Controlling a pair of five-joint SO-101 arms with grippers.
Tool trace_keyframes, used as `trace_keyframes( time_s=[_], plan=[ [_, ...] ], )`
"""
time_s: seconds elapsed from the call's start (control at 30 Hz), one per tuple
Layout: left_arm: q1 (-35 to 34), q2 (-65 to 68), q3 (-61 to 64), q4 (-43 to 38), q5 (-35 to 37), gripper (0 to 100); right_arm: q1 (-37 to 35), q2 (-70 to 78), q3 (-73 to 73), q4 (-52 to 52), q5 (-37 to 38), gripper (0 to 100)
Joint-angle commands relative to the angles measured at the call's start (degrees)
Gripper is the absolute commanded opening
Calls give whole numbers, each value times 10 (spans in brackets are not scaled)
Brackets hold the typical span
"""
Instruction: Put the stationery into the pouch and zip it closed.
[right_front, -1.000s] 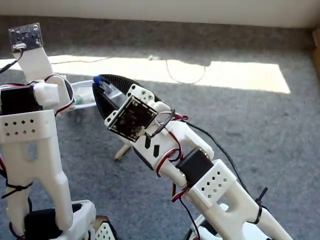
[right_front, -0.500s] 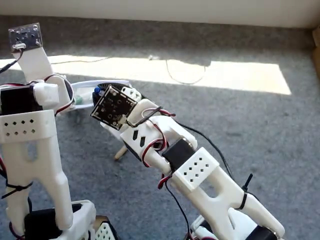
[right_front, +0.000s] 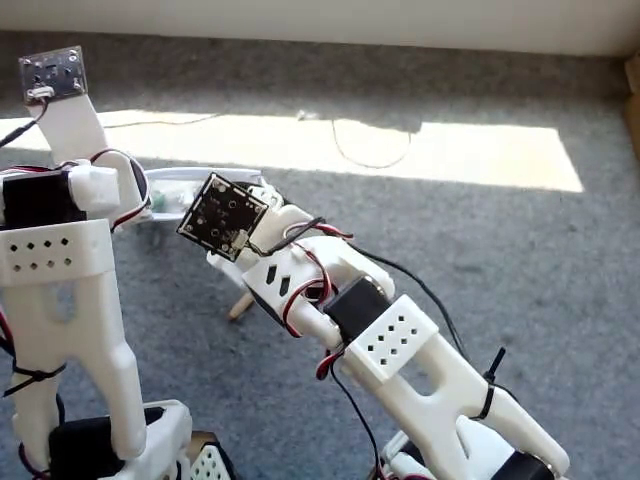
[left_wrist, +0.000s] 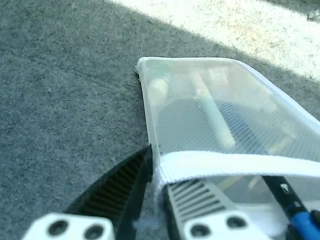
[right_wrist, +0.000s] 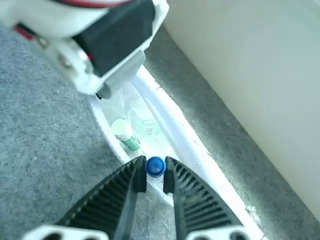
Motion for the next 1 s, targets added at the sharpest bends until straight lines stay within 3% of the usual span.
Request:
trace_keyframes(
  time_s=[0.0,0.53,0.97],
  plan=[
    [-3,-7,-14,-2,-3,7,4,15,-10,2,6,30],
    [-3,-6,-13,-2,-3,7,-54,101,-60,5,3,30],
    [-5,-6,-13,-2,-3,7,-30,102,-64,4,3,36]
  ],
)
